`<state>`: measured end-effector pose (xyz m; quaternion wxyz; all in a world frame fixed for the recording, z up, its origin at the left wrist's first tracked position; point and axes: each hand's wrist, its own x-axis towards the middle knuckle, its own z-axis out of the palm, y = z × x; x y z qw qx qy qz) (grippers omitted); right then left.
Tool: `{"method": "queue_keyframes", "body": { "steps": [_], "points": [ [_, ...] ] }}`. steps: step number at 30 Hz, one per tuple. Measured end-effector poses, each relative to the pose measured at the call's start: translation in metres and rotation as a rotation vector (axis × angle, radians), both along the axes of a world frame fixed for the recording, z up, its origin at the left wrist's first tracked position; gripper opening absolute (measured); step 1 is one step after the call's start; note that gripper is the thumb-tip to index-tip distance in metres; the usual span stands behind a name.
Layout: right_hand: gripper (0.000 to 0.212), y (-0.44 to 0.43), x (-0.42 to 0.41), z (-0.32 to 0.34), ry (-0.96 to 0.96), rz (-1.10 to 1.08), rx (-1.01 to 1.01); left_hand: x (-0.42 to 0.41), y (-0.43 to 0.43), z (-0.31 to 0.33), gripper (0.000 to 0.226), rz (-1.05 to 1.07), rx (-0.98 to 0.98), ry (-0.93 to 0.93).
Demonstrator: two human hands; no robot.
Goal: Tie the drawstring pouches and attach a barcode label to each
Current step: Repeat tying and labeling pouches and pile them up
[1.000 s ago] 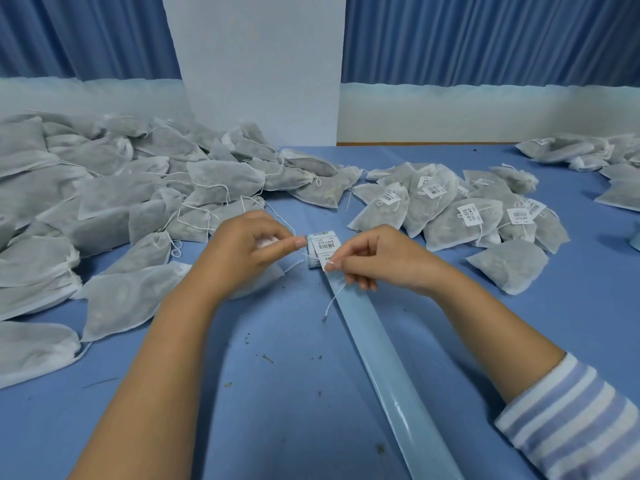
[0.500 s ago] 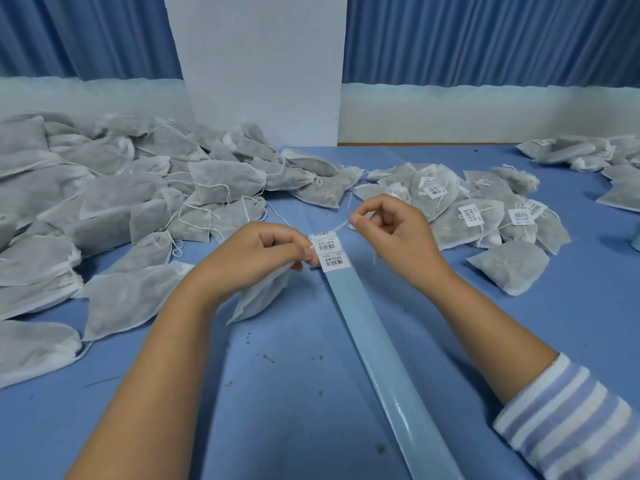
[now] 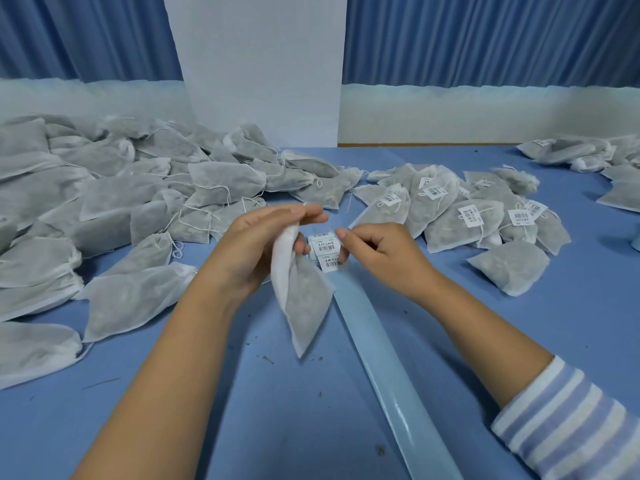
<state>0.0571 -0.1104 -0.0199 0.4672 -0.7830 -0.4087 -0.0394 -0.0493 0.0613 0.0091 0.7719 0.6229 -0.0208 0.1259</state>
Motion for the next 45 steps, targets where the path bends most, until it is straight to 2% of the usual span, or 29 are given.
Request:
{"method": "queue_keyframes", "body": {
  "steps": [4,7,9,11,14,18,21,22,24,26,31,40,45],
  "points": [
    [0.041,0.002,-0.004,-0.003,-0.123,0.004,-0.017,0.002,0.001,-0.003,0.016,0.126,0.141,0.075],
    [0.022,0.0,-0.007,-0.001,-0.169,0.084,-0.012,0.003,0.004,-0.007,0.018,0.244,0.387,0.092],
    [0.017,0.0,-0.01,0.0,-0.229,0.091,-0.004,0.001,0.002,-0.007,0.019,0.219,0.538,0.077],
    [0.021,0.0,-0.011,0.001,-0.301,0.041,0.028,-0.001,0.0,-0.006,0.016,0.156,0.666,0.101],
    [0.018,0.0,-0.009,0.001,-0.382,-0.033,0.112,-0.003,-0.002,-0.003,0.009,0.037,0.741,0.189],
    [0.012,0.002,-0.004,0.002,-0.204,-0.018,0.153,-0.007,-0.006,0.003,0.024,-0.096,0.616,0.224],
    [0.014,0.001,-0.001,-0.001,-0.125,0.051,0.027,-0.009,-0.008,0.004,0.031,-0.139,0.46,0.22],
    [0.019,0.001,-0.001,-0.002,-0.136,0.059,-0.032,-0.008,-0.009,0.004,0.034,-0.136,0.419,0.214],
    [0.04,0.001,0.0,-0.005,-0.135,0.044,-0.104,-0.005,-0.009,0.003,0.039,-0.099,0.342,0.212],
    [0.053,0.002,-0.001,-0.004,-0.106,0.001,-0.055,-0.002,-0.007,0.002,0.04,-0.031,0.285,0.222],
    [0.019,0.006,-0.011,0.003,-0.01,-0.03,0.237,0.002,-0.002,0.0,0.026,0.033,0.241,0.223],
    [0.008,0.007,-0.019,0.006,0.228,0.135,0.197,0.002,-0.005,0.0,0.026,0.012,0.246,0.225],
    [0.011,0.009,-0.019,0.004,0.254,0.112,0.17,0.001,-0.006,0.0,0.014,0.033,0.405,0.283]
  ]
}}
